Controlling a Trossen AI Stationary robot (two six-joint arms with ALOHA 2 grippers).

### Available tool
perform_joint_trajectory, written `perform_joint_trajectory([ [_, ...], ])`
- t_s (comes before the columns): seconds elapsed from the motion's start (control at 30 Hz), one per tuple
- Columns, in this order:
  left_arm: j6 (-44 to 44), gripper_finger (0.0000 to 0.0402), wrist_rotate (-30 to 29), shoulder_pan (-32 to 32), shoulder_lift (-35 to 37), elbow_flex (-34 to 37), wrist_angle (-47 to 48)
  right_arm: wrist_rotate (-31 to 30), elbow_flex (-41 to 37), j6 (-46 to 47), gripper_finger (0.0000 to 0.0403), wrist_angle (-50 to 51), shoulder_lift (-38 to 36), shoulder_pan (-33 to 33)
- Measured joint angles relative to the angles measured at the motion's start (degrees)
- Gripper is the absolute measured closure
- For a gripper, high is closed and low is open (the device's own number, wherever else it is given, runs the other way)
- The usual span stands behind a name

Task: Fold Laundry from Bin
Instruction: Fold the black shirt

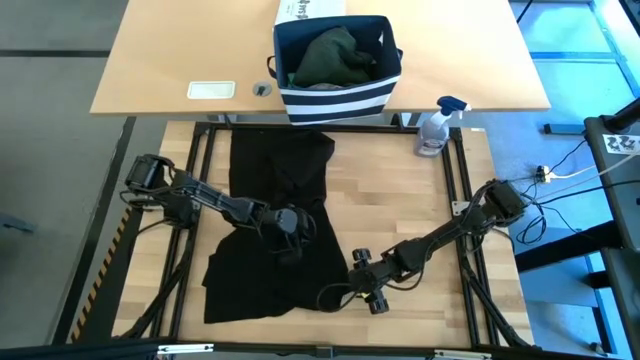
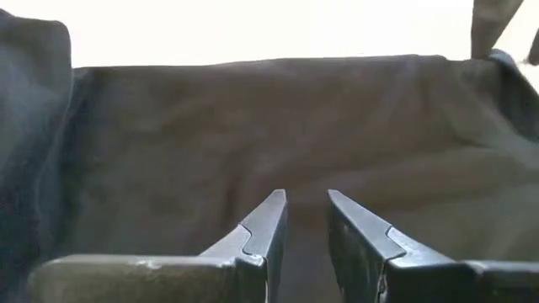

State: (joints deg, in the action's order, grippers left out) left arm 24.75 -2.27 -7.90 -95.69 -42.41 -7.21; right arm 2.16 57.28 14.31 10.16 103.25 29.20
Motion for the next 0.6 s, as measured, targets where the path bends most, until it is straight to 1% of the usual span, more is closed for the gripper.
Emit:
perform_joint_trajectory([
  [0.27, -1.0, 0.0321, 0.3, 0.9, -2.6, 0.0, -1.4, -0.4, 0.0, -3.2, 0.0183, 2.5, -1.2, -2.9],
  [0.4, -1.0, 0.0321, 0.3, 0.9, -2.6, 0.0, -1.6, 1.6, 0.0, -4.3, 0.0183, 2.3, -1.2, -4.7],
  [0.6, -1.0, 0.0321, 0.1, 0.9, -2.6, 0.0, -2.0, 5.5, 0.0, -5.8, 0.0183, -0.8, -1.2, -4.9],
])
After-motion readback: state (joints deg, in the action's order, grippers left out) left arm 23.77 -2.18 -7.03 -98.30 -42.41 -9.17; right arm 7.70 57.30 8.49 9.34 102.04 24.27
